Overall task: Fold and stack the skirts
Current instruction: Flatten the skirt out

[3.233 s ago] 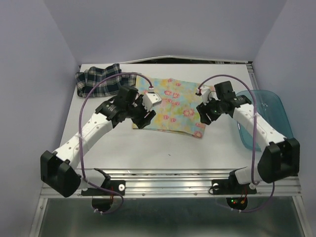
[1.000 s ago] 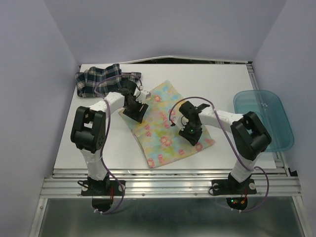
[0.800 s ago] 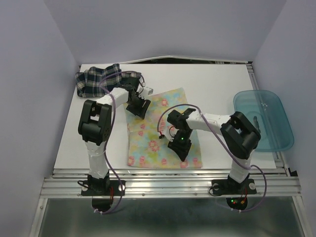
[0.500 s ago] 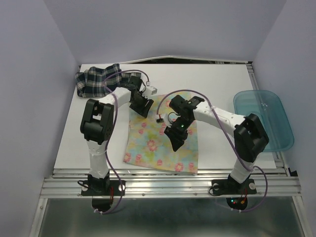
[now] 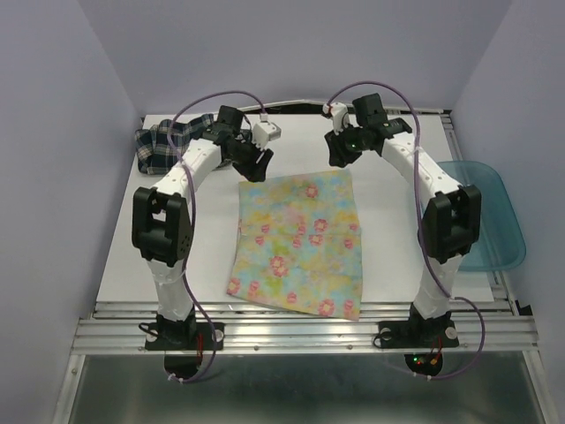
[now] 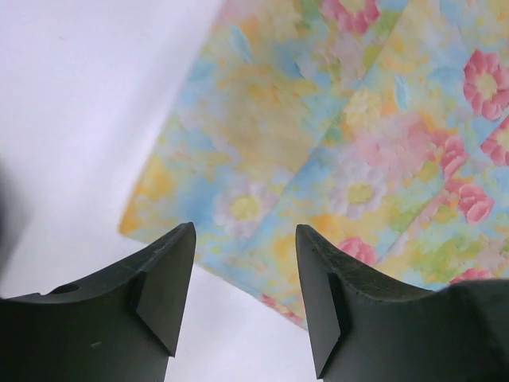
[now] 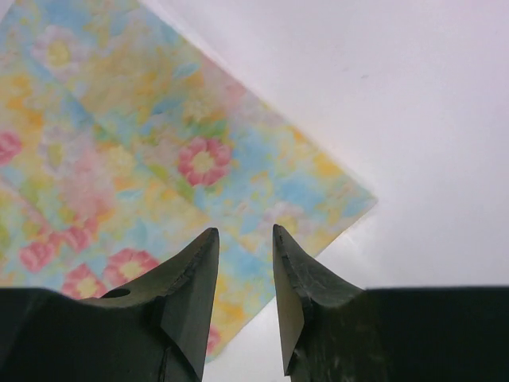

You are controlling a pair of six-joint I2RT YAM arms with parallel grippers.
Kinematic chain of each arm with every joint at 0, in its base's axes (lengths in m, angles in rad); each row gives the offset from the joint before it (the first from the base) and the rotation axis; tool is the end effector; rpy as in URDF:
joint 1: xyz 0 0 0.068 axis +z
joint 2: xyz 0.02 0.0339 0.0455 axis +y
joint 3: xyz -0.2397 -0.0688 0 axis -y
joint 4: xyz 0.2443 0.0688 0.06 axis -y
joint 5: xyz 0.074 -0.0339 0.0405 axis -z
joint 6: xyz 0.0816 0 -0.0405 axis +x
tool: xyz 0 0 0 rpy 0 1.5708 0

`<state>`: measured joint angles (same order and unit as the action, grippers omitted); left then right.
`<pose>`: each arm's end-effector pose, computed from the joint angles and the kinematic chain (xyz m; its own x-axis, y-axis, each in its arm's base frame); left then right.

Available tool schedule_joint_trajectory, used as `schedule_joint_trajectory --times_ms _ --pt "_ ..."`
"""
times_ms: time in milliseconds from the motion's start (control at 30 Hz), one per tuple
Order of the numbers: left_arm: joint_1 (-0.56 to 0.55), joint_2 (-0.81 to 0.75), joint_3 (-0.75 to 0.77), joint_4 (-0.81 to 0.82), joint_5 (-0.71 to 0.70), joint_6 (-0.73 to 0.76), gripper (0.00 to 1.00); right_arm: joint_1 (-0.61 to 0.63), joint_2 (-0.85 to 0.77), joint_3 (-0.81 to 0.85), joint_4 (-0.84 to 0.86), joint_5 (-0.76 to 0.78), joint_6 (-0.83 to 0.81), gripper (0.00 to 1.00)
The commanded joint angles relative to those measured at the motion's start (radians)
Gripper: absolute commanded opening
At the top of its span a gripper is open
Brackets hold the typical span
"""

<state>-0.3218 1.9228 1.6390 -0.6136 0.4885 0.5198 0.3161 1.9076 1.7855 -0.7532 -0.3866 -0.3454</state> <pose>0.4101 -0.1771 0.2135 -0.3670 0.5847 -0.7235 0.8517 0.5239 -0.0086 0.4132 0.1675 0.2547 -0.5114 -0.4972 -0.7009 -0.7340 0.6768 0.0554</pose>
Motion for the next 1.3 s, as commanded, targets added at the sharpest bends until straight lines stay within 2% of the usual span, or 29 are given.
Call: schedule_joint_trajectory --times_ms 0,233,433,700,1267 --pt "0.038 -0.001 0.125 -0.041 0.009 0.045 0.61 0.017 0.091 0.086 0.138 0.097 -0.11 0.38" --pt "0.076 0.065 0.17 -0.015 0.044 0.026 0.6 -0.041 0.182 0.071 0.241 0.15 -0.213 0.4" --pt "0.09 0.096 0.157 0.012 0.021 0.019 0.61 -0.074 0.245 0.058 0.233 0.108 -0.293 0.44" --pt "0.105 0.194 0.232 -0.026 -0.014 0.036 0.62 -0.083 0.298 0.035 0.192 0.048 -0.375 0.46" --pt "0.127 0.317 0.263 -0.012 -0.11 0.097 0.61 -0.092 0.415 0.052 0.155 0.086 -0.468 0.44"
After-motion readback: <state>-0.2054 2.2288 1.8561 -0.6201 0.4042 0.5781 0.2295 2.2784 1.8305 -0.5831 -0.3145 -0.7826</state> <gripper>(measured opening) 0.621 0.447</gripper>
